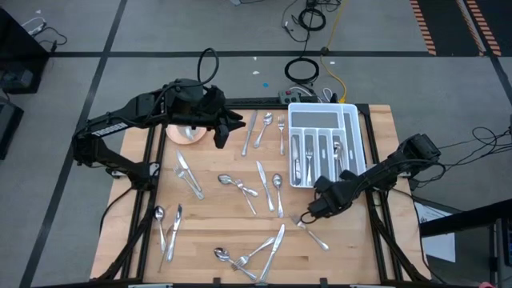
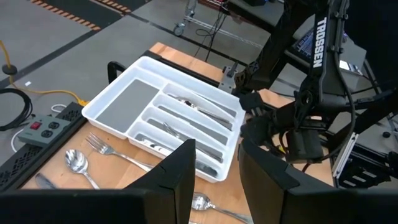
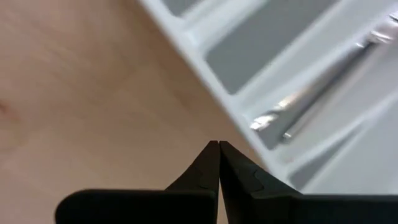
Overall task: Sort silverware
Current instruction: Put the silver fork into the silverware rack
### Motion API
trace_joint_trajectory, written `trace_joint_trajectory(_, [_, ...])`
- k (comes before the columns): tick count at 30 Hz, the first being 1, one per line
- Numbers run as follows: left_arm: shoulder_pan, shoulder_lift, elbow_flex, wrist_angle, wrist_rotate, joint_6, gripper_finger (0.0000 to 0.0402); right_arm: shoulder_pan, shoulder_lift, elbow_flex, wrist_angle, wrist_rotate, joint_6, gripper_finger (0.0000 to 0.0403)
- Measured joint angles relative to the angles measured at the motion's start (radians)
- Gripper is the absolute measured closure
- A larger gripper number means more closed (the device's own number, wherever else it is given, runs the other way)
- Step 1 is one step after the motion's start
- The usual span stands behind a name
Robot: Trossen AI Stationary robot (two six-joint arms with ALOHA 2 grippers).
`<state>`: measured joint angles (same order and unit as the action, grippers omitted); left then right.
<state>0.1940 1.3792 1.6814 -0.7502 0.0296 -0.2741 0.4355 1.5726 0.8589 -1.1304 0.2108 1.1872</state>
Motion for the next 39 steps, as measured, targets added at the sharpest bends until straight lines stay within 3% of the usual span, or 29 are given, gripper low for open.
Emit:
trace_joint_trajectory(12, [0.000,0.000,0.000,0.000,0.000,0.019,0.0277,0.070,-0.033,0.000,0.168,-0.080,-0.038,0.0403])
trace_joint_trajectory(19, [0.000,0.000,0.000,-0.001,0.023,0.019,0.0277,0.142,-0.081,0.000,0.511,-0.192,-0.103,0.0395])
trace_joint_trajectory(24, [0.000,0.000,0.000,-0.011,0.026,0.019,0.0277,0.125,-0.051,0.001,0.627,-0.189,-0.307,0.0335])
trace_joint_trajectory(31, [-0.001,0.000,0.000,-0.099,0.027,0.018,0.0277,-0.036,-0.037,0.002,0.645,-0.182,-0.545,0.0227])
trace_joint_trajectory(39, [-0.001,0.000,0.000,-0.155,0.028,0.019,0.0277,-0.156,-0.037,0.070,0.643,-0.195,-0.786,0.0209])
